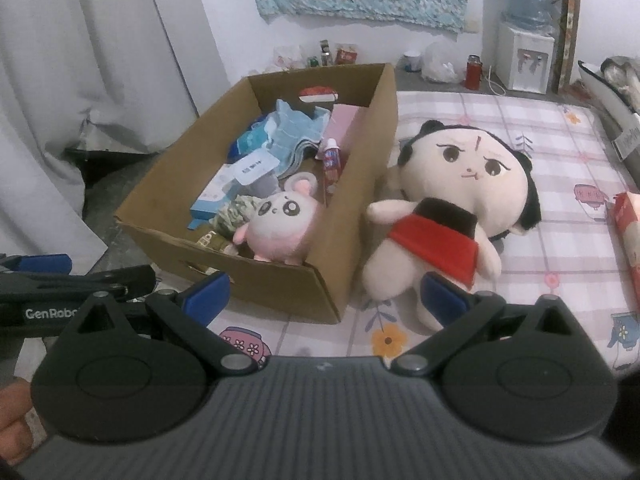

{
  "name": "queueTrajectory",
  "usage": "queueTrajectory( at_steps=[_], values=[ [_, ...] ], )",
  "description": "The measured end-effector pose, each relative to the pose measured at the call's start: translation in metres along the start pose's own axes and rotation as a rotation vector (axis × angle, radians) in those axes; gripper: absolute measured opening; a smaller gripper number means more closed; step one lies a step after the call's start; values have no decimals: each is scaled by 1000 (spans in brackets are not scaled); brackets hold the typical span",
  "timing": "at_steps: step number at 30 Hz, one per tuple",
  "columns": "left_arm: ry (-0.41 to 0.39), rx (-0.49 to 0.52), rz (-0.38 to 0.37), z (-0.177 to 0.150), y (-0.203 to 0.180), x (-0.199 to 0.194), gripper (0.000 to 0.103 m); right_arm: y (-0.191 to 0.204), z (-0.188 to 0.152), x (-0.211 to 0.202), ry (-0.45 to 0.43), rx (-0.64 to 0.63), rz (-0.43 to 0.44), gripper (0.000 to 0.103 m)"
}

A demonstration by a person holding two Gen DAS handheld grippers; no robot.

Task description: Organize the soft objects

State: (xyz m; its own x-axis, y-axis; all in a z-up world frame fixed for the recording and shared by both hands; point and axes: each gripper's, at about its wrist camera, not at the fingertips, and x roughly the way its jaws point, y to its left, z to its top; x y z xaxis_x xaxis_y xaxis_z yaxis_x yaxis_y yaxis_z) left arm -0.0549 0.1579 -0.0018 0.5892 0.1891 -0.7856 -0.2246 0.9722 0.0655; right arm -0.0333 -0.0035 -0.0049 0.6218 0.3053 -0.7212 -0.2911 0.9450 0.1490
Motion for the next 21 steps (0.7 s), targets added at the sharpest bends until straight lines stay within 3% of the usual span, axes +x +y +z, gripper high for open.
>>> queueTrajectory(
  at_steps=[21],
  values=[
    [22, 12, 9, 3, 1, 7, 103, -2, 2, 12, 26, 11, -18, 102]
  ],
)
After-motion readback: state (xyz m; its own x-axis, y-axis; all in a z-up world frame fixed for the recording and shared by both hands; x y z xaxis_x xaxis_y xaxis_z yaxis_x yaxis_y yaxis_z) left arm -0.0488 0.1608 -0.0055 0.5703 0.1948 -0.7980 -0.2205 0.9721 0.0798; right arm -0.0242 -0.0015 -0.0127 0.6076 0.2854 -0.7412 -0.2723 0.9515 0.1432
